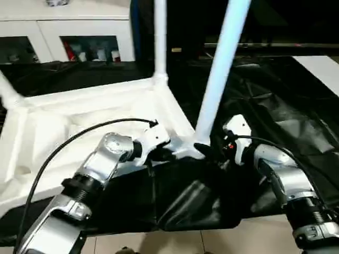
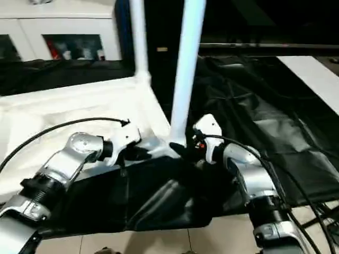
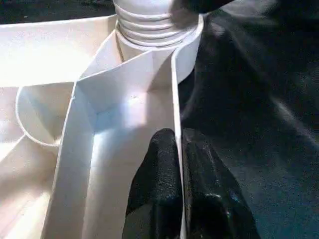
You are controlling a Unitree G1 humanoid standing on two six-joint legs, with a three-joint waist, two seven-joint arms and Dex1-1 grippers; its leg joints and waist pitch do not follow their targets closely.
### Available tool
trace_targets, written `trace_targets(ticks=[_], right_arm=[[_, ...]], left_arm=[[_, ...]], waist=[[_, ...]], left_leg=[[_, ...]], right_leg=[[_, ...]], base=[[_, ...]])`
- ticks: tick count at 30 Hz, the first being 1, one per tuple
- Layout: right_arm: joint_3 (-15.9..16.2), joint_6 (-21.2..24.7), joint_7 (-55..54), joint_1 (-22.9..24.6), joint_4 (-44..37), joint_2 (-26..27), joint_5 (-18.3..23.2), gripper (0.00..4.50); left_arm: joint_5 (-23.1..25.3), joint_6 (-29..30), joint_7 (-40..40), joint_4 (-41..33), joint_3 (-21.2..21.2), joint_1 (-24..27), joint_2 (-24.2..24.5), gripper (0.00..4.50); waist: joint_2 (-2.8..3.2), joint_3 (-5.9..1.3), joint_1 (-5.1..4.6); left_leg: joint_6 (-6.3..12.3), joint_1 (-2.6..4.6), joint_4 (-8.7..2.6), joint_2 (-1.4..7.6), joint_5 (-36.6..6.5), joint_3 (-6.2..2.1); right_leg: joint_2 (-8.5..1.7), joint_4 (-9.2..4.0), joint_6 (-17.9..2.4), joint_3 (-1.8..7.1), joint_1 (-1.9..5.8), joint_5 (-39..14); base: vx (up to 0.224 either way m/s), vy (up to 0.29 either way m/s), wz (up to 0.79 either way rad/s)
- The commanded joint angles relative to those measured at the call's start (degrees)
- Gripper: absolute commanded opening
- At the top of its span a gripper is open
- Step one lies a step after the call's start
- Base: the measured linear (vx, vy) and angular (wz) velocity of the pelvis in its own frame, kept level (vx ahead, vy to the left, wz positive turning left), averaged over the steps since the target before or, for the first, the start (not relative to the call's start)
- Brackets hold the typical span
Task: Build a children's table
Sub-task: Rotate leg to tighten
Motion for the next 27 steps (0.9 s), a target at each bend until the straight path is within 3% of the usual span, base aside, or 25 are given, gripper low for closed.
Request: trace_targets(ticks=[1,4,5,8,9,16,27], right_arm=[[-0.02,-1.19,0.32,-1.12,1.44,0.0,-0.23,3.89],[-0.11,-1.84,0.75,-1.54,2.83,0.13,-0.24,3.89],[-0.07,-2.3,1.09,-1.77,3.61,0.13,-0.38,3.62],[0.09,-3.04,1.27,-2.19,4.88,0.18,-0.73,3.52],[0.25,-3.45,1.23,-2.32,5.26,0.17,-1.03,3.25],[0.42,-5.17,1.64,-3.06,7.54,0.47,-1.47,2.78],[1.17,-7.27,2.53,-3.03,9.65,0.47,-2.23,2.63]], left_arm=[[-0.42,-0.89,-1.74,-0.66,-1.87,0.9,-0.38,0.0],[-0.18,-0.97,-1.96,-1.01,-1.64,1.18,-0.33,0.0],[-0.03,-0.89,-2.04,-1.06,-1.5,1.23,-0.33,0.0],[0.05,-0.83,-2.15,-1.01,-1.4,1.22,-0.34,0.0],[0.04,-0.79,-2.18,-1.0,-1.4,1.23,-0.33,0.0],[0.1,-0.71,-2.05,-0.87,-1.32,1.14,-0.38,0.0],[0.32,-0.9,-2.19,-0.58,-1.2,1.22,0.11,0.0]], waist=[[-0.5,-3.52,-0.2],[-0.5,-3.57,0.06],[-0.58,-3.63,0.06],[-0.59,-3.62,0.05],[-0.58,-3.6,0.03],[-0.57,-3.61,0.04],[-0.56,-3.56,-0.01]], left_leg=[[1.26,0.69,-3.91,1.07,-15.9,-0.19],[1.05,0.74,-3.92,1.11,-15.76,-0.18],[1.04,0.63,-3.92,1.09,-15.42,-0.2],[1.15,0.57,-3.92,1.06,-15.17,-0.2],[1.22,0.58,-3.93,1.08,-15.16,-0.2],[1.22,0.6,-3.93,1.09,-15.23,-0.19],[1.3,0.58,-3.98,1.09,-15.67,-0.21]], right_leg=[[-3.15,-5.14,-9.54,2.27,2.64,-21.02],[-3.18,-5.06,-9.66,2.34,2.64,-20.4],[-3.16,-4.93,-9.78,2.3,2.77,-19.72],[-3.15,-4.93,-9.68,2.28,2.84,-19.69],[-3.14,-4.9,-9.75,2.28,2.79,-19.56],[-3.15,-4.91,-9.83,2.31,2.8,-19.55],[-3.13,-4.95,-9.99,2.27,2.78,-19.91]], base=[[0.0,0.0,0.0],[0.0,0.0,0.0],[0.0,0.0,0.0],[0.0,0.0,0.0],[0.0,0.0,0.0],[0.0,0.0,0.0],[0.0,0.0,0.0]])
